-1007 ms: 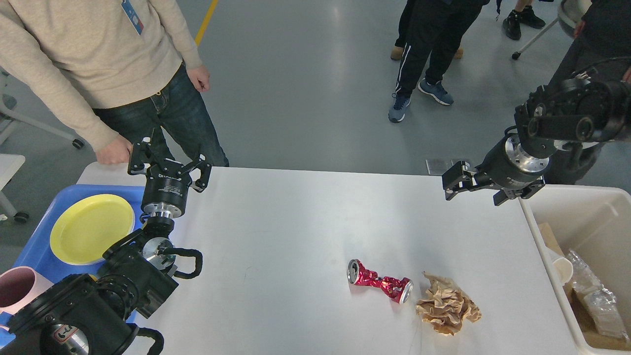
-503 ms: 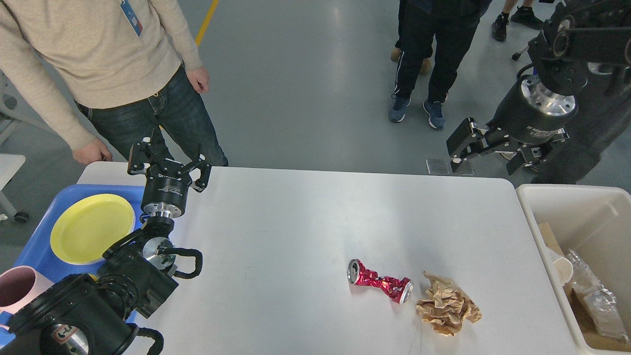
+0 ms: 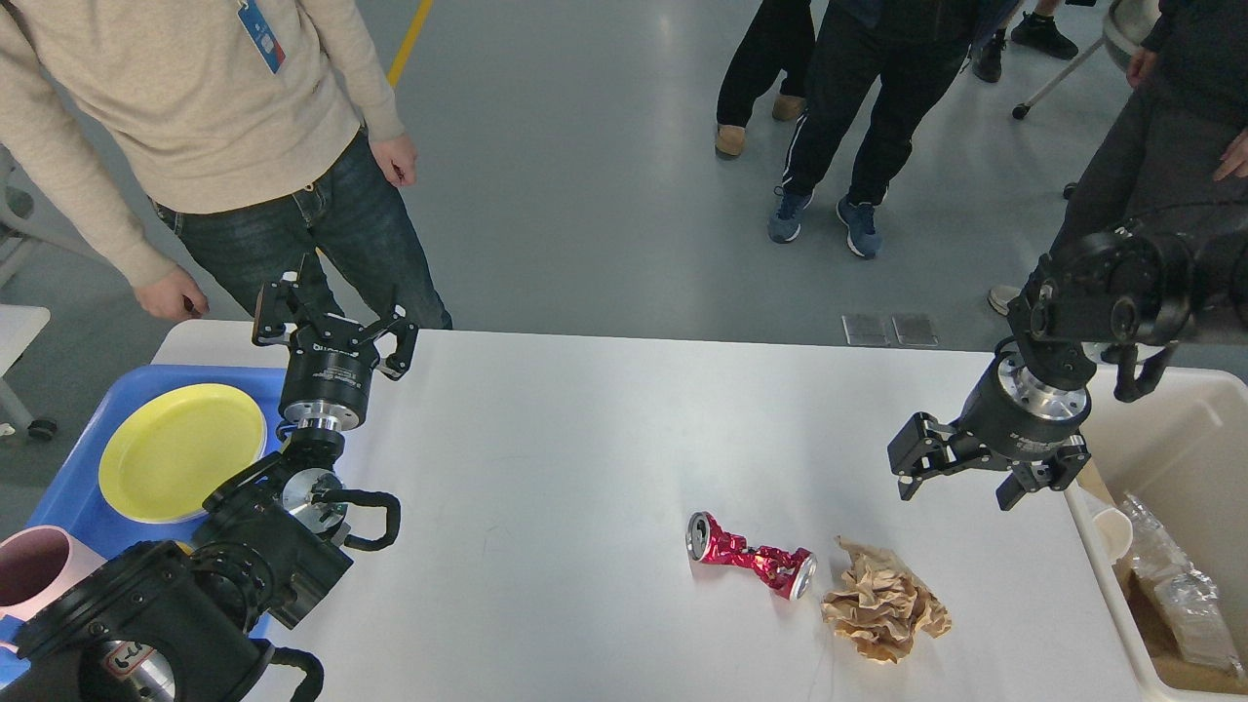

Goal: Tidy desktop
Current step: 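Move the right gripper down onto the crumpled brown paper and grasp it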

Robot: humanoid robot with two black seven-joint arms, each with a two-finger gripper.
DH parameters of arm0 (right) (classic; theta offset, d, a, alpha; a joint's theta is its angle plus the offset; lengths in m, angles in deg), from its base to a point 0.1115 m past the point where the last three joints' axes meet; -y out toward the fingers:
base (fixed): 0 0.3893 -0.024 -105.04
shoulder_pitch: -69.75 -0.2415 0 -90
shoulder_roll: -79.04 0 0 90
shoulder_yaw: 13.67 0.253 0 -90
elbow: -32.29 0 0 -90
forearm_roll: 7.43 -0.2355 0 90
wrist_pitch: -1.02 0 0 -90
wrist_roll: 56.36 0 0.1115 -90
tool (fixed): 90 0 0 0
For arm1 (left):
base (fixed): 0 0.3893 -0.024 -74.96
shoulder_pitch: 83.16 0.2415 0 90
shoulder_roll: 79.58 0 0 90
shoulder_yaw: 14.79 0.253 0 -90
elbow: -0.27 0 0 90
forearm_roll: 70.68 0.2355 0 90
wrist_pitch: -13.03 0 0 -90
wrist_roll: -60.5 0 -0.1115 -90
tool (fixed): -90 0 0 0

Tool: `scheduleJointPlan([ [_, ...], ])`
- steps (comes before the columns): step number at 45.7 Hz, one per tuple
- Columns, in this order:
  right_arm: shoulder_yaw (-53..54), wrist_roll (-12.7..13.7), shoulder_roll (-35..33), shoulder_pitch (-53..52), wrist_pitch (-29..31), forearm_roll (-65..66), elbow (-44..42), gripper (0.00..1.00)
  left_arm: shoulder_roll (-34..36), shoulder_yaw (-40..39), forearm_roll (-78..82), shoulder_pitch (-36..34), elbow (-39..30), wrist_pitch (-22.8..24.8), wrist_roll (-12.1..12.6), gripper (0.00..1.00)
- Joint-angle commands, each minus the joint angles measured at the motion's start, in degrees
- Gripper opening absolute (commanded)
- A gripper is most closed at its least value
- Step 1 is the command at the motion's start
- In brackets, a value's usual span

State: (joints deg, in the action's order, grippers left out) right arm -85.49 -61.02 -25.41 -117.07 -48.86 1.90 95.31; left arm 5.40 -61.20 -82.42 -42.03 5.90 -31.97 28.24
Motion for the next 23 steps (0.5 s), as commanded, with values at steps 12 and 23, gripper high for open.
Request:
scheduleJointPlan([
  [12,5.89,0.00,2.41,14.02,-3.21,-0.01,-6.32,1.00,-0.08,0.00,0.04,0.00,0.00,0.00,0.00,0.96],
  [23,8.18,0.00,3.55,20.35,-4.96,-0.10,-10.89,1.00,0.00,0.00,-0.04,0.00,0.00,0.00,0.00,0.96],
])
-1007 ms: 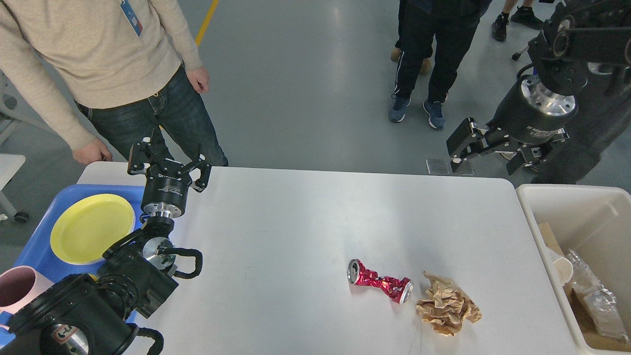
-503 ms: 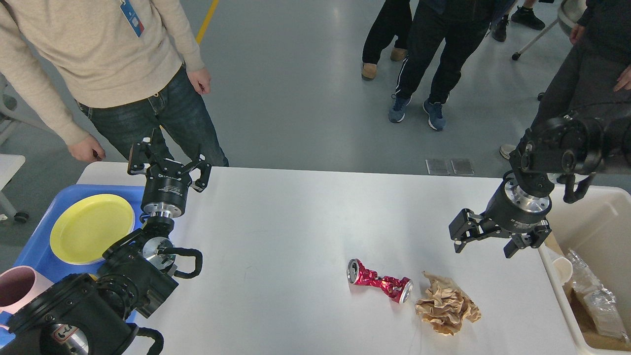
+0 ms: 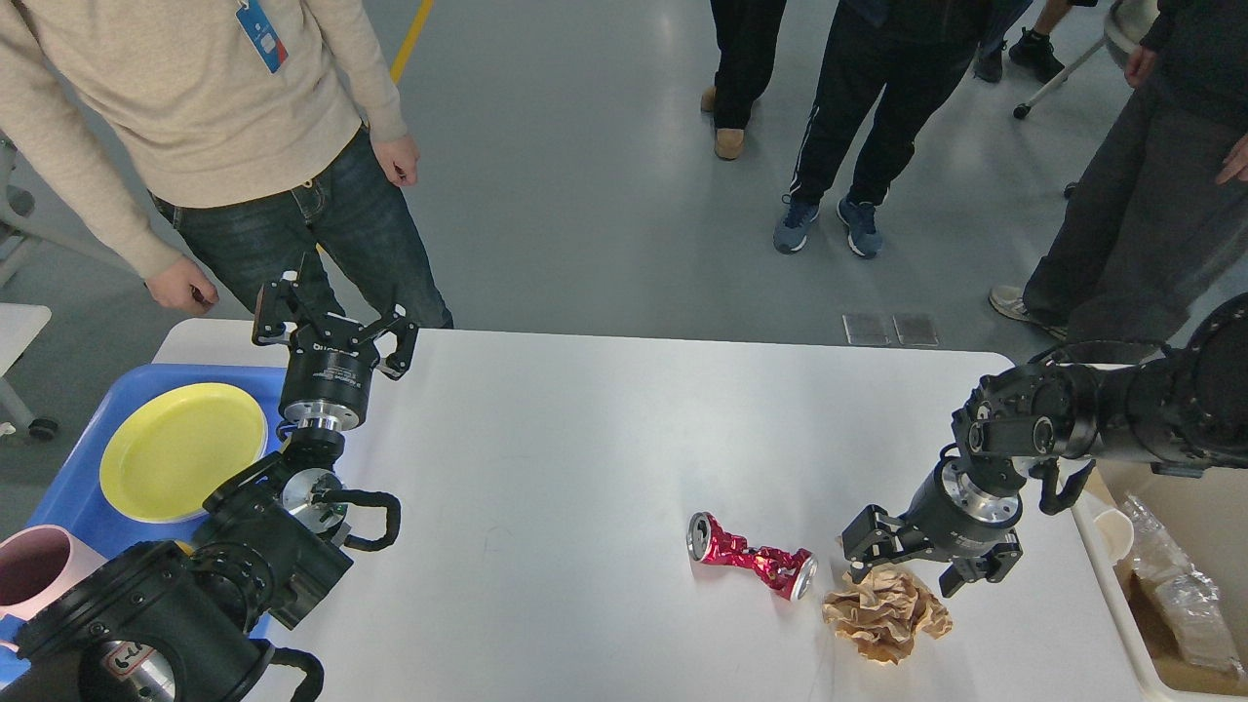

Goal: Tidy desktop
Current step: 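Move the right gripper down onto the crumpled brown paper and grasp it, then lift the crumpled paper and drop it into the white bin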

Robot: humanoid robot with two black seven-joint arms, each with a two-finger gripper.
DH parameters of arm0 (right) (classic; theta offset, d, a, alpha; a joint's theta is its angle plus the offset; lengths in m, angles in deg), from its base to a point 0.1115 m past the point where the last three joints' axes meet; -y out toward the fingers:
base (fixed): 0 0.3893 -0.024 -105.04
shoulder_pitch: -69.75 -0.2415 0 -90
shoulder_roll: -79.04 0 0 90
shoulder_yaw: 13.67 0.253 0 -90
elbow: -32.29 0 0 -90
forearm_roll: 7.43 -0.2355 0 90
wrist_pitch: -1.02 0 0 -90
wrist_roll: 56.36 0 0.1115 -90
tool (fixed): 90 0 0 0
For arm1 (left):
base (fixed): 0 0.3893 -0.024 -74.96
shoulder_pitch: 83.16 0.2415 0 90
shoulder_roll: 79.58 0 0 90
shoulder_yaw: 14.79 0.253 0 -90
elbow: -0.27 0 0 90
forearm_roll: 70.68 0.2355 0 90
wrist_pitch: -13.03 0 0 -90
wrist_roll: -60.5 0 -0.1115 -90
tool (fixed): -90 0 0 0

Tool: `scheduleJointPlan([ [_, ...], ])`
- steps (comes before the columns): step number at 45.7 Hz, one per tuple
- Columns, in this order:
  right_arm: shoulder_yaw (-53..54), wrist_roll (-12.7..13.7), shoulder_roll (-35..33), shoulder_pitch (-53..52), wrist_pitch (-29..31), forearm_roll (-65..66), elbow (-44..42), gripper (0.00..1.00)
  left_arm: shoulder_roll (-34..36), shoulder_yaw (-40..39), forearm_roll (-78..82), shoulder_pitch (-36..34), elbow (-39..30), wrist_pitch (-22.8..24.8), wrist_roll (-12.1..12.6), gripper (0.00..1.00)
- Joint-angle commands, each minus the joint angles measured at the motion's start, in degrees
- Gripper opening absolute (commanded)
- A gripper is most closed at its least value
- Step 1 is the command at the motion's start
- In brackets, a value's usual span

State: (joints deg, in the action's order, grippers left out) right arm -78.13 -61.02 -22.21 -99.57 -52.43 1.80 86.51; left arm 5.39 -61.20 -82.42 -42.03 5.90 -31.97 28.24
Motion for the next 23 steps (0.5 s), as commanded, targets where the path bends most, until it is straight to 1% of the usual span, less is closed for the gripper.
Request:
scheduleJointPlan([
  [1,0.92,0.00,0.53,3.38,-2.09,0.00,-2.36,1.00,0.02,0.00,-0.04,0.00,0.00,0.00,0.00,0.96],
  [9,0.83,0.09,1.76,6.63,-10.18,0.08,-2.80,1.00,0.02,0.00,-0.04,0.00,0.00,0.00,0.00,0.96],
  [12,0.92,0.61,1.76,6.72,-11.67,-0.09,-2.63,0.94,0.02,0.00,-0.04,0.00,0.00,0.00,0.00,0.96],
  [15,0.92,1.58,1.76,6.72,-11.85,-0.09,-2.28,0.77,0.02,0.00,-0.04,0.00,0.00,0.00,0.00,0.96],
  [19,0.92,1.93,1.76,7.34,-12.90,-0.27,-2.28,0.66,0.02,0.00,-0.04,0.00,0.00,0.00,0.00,0.96],
  [20,0.92,1.93,1.76,7.34,-13.52,-0.27,-2.28,0.61,0.02,0.00,-0.04,0.00,0.09,0.00,0.00,0.96],
  [21,0.92,1.93,1.76,7.34,-14.13,-0.27,-2.10,0.51,0.02,0.00,-0.04,0.00,0.00,0.00,0.00,0.96],
  [22,0.92,1.93,1.68,7.34,-14.40,-0.09,-2.01,0.35,0.02,0.00,-0.04,0.00,0.00,0.00,0.00,0.96],
  [23,0.83,2.02,1.59,7.34,-14.49,0.00,-1.84,0.17,0.02,0.00,0.05,0.00,0.00,0.00,0.00,0.96],
])
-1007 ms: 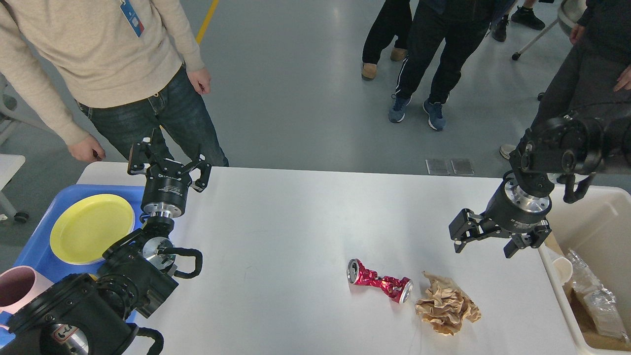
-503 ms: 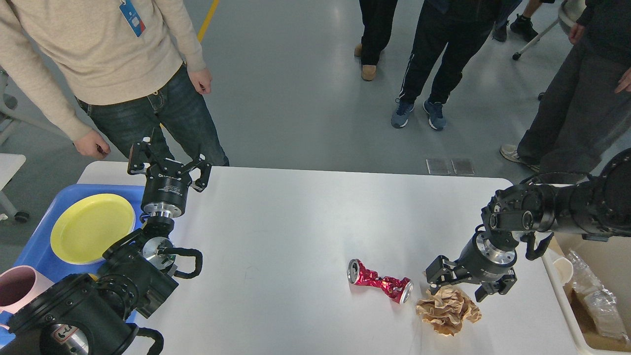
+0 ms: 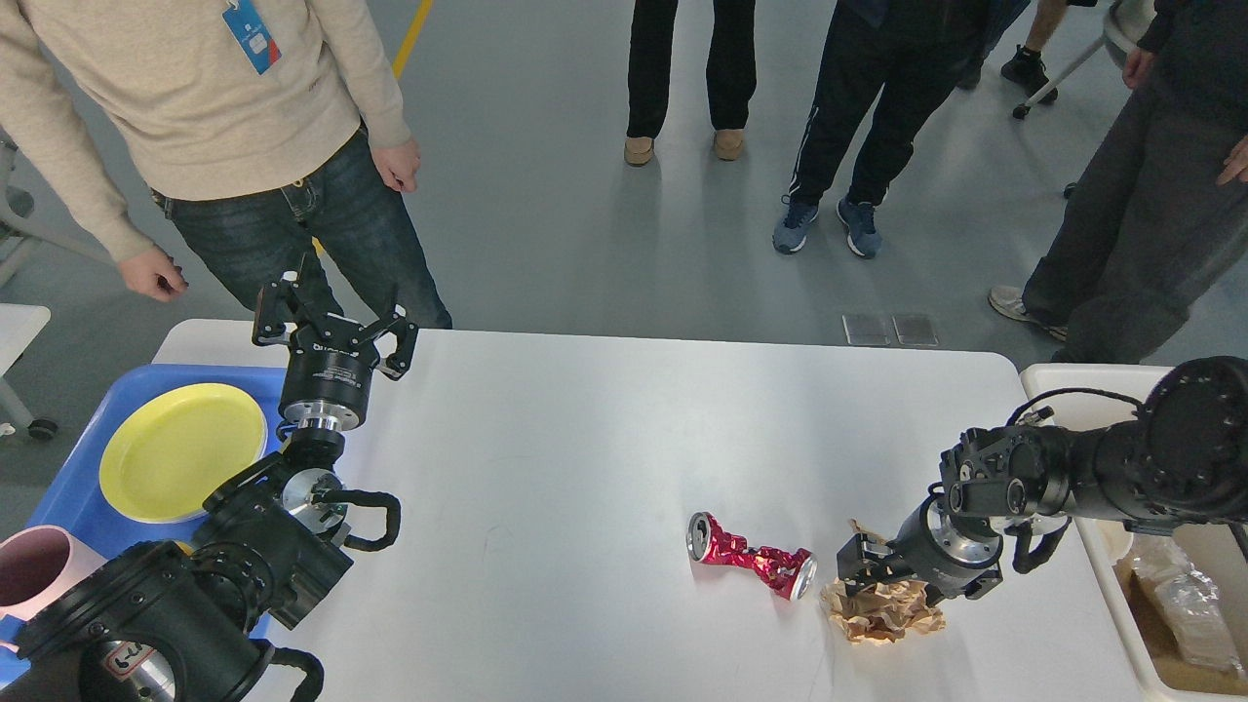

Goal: Tidy desktop
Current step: 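Lift the crumpled paper and drop it into the white bin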

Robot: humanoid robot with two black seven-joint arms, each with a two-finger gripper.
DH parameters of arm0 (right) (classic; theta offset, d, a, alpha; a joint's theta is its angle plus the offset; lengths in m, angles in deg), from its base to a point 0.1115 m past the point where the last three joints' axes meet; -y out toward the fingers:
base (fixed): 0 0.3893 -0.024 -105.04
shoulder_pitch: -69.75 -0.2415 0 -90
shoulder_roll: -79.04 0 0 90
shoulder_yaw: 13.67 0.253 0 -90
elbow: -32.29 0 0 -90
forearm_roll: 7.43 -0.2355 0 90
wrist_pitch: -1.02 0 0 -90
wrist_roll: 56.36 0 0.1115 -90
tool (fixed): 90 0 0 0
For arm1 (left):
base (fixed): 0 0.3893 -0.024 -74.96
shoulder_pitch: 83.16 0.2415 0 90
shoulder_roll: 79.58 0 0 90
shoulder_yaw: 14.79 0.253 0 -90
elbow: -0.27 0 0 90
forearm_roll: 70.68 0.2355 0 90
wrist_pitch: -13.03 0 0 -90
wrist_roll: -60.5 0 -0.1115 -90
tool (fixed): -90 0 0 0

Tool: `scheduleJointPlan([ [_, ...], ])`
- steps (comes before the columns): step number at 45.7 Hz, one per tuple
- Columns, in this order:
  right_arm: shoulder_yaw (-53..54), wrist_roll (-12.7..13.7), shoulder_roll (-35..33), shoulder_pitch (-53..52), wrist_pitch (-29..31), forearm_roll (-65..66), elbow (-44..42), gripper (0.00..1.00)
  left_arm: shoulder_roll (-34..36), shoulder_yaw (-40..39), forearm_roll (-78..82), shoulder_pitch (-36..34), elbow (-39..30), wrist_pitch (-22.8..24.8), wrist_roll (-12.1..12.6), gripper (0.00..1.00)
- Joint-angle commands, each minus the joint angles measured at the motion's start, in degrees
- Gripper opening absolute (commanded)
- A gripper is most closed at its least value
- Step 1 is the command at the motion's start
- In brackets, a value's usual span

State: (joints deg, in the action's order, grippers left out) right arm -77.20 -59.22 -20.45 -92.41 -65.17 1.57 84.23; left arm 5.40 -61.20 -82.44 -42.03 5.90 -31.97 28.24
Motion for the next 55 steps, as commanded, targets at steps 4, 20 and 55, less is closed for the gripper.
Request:
scheduleJointPlan([
  [4,-0.89,0.31,-0.44,0.01,-1.66,0.32,1.67,0.00,0.00,0.00,-0.02,0.00,0.00,0.00,0.00,0.96],
  [20,-0.63,0.22,-4.30,-4.55,-2.45,0.32,3.60,0.00,0.00,0.00,-0.02,0.00,0.00,0.00,0.00,0.96],
  [55,-1.07,0.22,-28.39,-49.73,16.27,3.92,15.65,0.00,0.00,0.00,-0.02,0.00,0.00,0.00,0.00,0.96],
])
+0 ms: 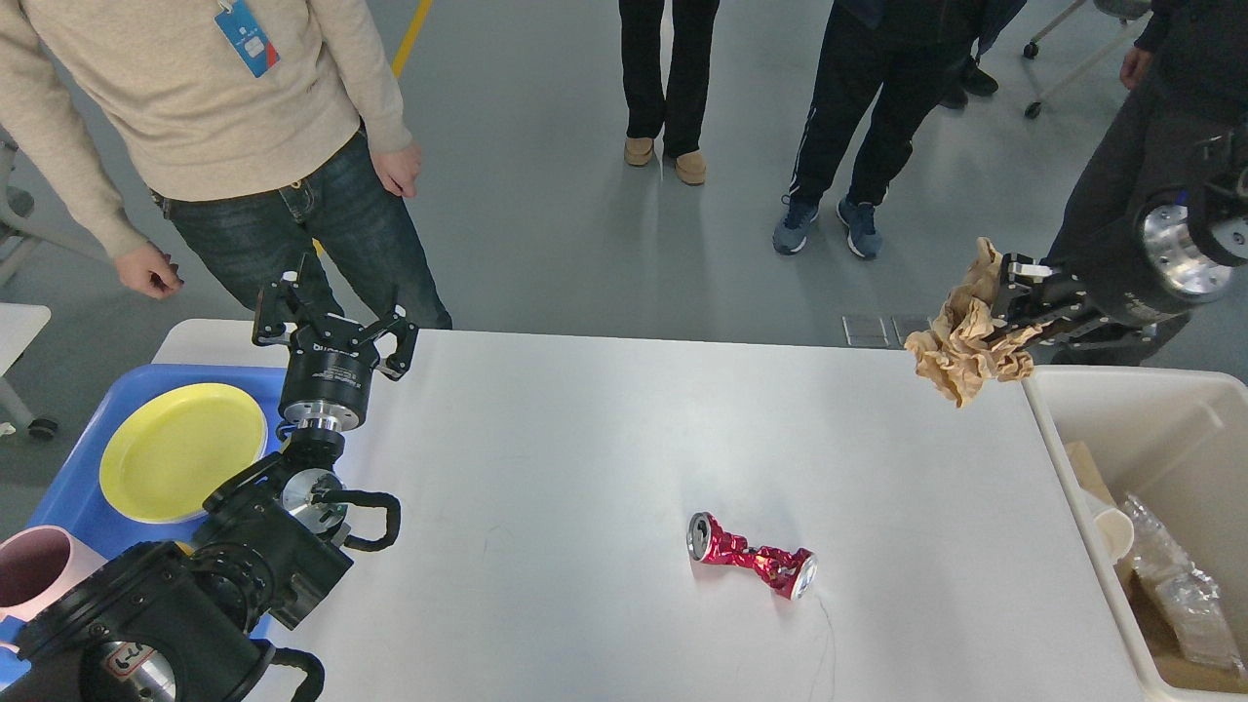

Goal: Tidy desktop
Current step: 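Lift the crumpled paper and drop it into the white bin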

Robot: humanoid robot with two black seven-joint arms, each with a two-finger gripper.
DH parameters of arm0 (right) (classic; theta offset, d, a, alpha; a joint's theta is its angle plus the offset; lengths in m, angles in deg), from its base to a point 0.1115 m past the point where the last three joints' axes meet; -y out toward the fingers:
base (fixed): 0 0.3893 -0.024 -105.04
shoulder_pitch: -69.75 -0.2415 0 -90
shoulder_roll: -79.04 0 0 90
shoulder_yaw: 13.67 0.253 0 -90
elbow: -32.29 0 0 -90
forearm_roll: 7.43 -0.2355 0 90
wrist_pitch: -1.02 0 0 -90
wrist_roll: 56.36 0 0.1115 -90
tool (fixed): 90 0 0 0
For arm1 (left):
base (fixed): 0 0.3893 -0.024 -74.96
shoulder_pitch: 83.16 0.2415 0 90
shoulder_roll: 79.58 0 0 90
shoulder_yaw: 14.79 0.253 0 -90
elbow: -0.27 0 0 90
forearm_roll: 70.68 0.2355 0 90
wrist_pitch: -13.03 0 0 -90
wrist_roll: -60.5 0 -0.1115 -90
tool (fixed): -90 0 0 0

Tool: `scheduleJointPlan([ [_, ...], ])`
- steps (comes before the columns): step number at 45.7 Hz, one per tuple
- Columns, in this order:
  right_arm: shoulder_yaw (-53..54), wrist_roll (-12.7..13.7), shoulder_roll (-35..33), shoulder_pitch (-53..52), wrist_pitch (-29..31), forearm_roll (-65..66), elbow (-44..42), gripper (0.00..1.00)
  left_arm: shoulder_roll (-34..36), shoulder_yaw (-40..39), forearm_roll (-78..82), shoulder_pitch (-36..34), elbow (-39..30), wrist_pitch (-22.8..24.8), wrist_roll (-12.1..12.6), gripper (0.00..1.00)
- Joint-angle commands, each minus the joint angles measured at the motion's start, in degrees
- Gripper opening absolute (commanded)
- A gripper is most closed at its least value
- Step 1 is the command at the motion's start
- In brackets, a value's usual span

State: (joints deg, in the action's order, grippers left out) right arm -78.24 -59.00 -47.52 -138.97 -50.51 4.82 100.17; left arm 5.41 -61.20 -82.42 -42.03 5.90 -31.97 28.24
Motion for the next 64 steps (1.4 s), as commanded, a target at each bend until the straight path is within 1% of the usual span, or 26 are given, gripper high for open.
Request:
scheduleJointPlan([
  [1,-0.03,0.00,-1.32,-3.27,1.62,0.68,-0.38,0.00,0.00,0.00,-0.04,0.00,-0.01,0.00,0.00,0.96],
  [6,-0.12,0.09,-1.41,-2.57,0.83,1.38,-1.07,0.00,0.00,0.00,-0.04,0.00,-0.01,0.00,0.00,0.96],
  [10,-0.29,0.00,-1.41,0.59,-1.71,1.64,-4.32,0.00,0.00,0.00,-0.04,0.00,-0.01,0.00,0.00,0.96],
  [12,-0.20,0.09,-1.41,3.92,-4.35,1.64,-7.13,0.00,0.00,0.00,0.05,0.00,-0.01,0.00,0.00,0.96],
  [18,-0.20,0.09,-1.50,16.31,-14.89,1.03,-16.88,0.00,0.00,0.00,-0.04,0.00,-0.01,0.00,0.00,0.96],
  [22,0.58,0.09,-1.67,25.01,-20.35,0.68,-22.60,0.00,0.00,0.00,-0.04,0.00,-0.01,0.00,0.00,0.96],
  [29,4.09,0.00,-4.57,37.41,-28.70,0.67,-28.50,0.00,0.00,0.00,-0.04,0.00,-0.01,0.00,0.00,0.96],
  [34,9.80,0.00,-5.19,46.46,-33.36,0.68,-31.13,0.00,0.00,0.00,-0.04,0.00,-0.01,0.00,0.00,0.96],
  [37,12.18,0.00,-4.76,51.91,-35.56,0.68,-34.47,0.00,0.00,0.00,0.05,0.00,-0.01,0.00,0.00,0.96],
  [41,13.94,0.00,-4.23,57.80,-36.97,0.68,-39.30,0.00,-0.09,0.00,-0.04,0.00,-0.01,0.00,0.00,0.96],
  [42,14.12,0.00,-3.88,58.86,-37.06,0.68,-40.36,0.02,0.00,0.00,-0.04,0.00,0.08,0.00,0.00,0.96],
  [43,14.30,0.00,-3.35,59.92,-37.06,0.68,-41.32,0.13,0.00,0.00,-0.04,0.00,-0.01,0.00,0.00,0.96],
  [44,14.30,0.00,-2.82,60.88,-37.06,0.68,-42.55,0.29,0.00,0.00,-0.04,0.00,-0.01,0.00,0.00,0.96],
  [46,14.30,-0.08,-1.94,63.08,-37.14,0.76,-45.01,0.67,0.00,0.00,-0.04,0.00,-0.01,0.00,0.00,0.96],
  [47,14.47,-0.08,-1.68,64.31,-37.23,0.76,-46.33,0.83,0.00,0.00,-0.04,0.00,-0.01,0.00,0.00,0.96],
  [48,14.56,-0.08,-1.33,65.36,-37.32,0.76,-47.65,0.92,0.00,0.00,-0.04,0.00,-0.01,0.00,0.00,0.96],
  [49,14.74,-0.08,-0.98,66.42,-37.32,0.76,-48.62,0.96,0.00,0.00,0.05,0.00,-0.01,0.00,0.00,0.96],
  [50,14.82,-0.08,-0.45,67.30,-37.41,0.76,-49.41,0.97,0.00,0.00,0.05,0.00,-0.01,0.00,0.00,0.96],
  [55,15.18,-0.08,0.70,70.56,-37.50,0.76,-50.39,0.98,0.00,0.00,-0.04,0.00,-0.01,0.00,0.00,0.96],
  [64,15.18,-0.08,0.78,72.05,-37.50,0.68,-50.30,0.99,0.00,0.00,0.05,0.00,-0.01,0.00,0.00,0.96],
])
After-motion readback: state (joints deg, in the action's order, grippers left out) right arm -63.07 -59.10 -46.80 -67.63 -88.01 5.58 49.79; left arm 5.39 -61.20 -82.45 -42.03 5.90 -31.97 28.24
